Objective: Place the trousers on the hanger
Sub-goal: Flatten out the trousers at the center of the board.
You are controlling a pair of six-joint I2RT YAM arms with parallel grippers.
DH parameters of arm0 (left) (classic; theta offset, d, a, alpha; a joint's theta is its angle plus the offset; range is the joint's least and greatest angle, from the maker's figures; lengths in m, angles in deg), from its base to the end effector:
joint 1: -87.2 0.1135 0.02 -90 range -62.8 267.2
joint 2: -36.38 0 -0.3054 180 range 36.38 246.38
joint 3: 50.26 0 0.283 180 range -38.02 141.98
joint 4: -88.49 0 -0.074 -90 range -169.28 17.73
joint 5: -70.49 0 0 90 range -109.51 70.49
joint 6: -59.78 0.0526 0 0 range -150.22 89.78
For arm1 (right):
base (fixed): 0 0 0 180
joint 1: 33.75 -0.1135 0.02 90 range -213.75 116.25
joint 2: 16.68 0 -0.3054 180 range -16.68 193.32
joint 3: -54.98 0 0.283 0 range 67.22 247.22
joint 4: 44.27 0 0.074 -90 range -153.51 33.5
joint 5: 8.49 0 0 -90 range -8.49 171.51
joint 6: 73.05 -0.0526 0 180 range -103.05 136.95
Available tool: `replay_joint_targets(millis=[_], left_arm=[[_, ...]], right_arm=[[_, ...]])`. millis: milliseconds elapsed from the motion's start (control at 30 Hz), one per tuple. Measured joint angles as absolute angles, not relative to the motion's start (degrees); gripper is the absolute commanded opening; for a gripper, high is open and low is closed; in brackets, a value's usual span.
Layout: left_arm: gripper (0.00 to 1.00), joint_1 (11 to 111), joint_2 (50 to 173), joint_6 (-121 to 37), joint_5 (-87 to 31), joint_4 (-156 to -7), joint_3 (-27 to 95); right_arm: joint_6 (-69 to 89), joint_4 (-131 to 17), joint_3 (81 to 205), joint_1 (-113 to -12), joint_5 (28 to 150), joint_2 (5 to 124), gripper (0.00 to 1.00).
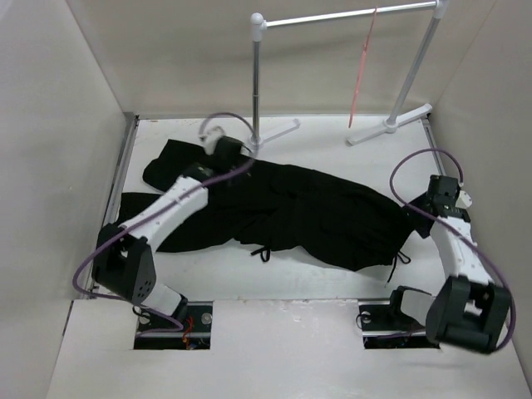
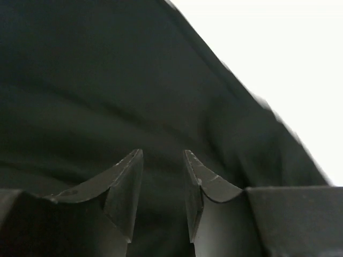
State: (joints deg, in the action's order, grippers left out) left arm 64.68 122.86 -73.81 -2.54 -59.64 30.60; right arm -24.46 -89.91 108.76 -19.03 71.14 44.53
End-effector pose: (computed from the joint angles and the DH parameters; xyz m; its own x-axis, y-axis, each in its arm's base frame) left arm 0.3583 -0.1319 0.3150 -0.5123 -0.5015 -0.6972 -0.2773 0.8649 -0.4184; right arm 0.2192 -0.0674 0.2440 -0.3453 0.7634 -0.5458 0.7773 0.5586 0.2895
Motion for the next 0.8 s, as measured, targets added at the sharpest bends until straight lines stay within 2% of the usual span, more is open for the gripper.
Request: replay_joint_targets(millis=[133, 300, 367, 467, 533, 733, 800], left_arm=[[0.40, 46.6, 119.4, -73.7, -5.6, -60.7, 26.4], [0.50, 38.2, 119.1, -72.3, -9.3, -61.1, 24.7], [0.54, 36.4, 119.5, -71.5, -11.3, -61.6, 24.7], [0.58, 33.4, 122.2, -70.0, -14.0, -63.1, 25.2], [0.60, 30.6, 125.3, -69.1, -15.7, -63.8, 26.1], [0.60, 25.7, 133.7, -67.4, -17.8, -64.5, 28.7], [0.55, 25.6, 136.4, -67.3, -17.7, -64.6, 30.0]], right_arm=[[-24.5, -85.1, 109.3, -14.9, 70.7, 56.1, 0.66], [-25.3, -80.9, 109.7, -13.1, 70.9, 64.4, 0.61], [-25.9, -79.6, 110.3, -13.1, 71.2, 66.7, 0.52], [-26.9, -77.5, 111.6, -13.1, 71.8, 68.3, 0.18], [-27.7, -76.5, 112.3, -13.1, 72.3, 68.5, 0.10], [-27.8, -74.8, 116.6, -13.2, 72.1, 65.1, 0.10], [-27.5, -73.4, 120.2, -13.6, 71.6, 64.0, 0.11]])
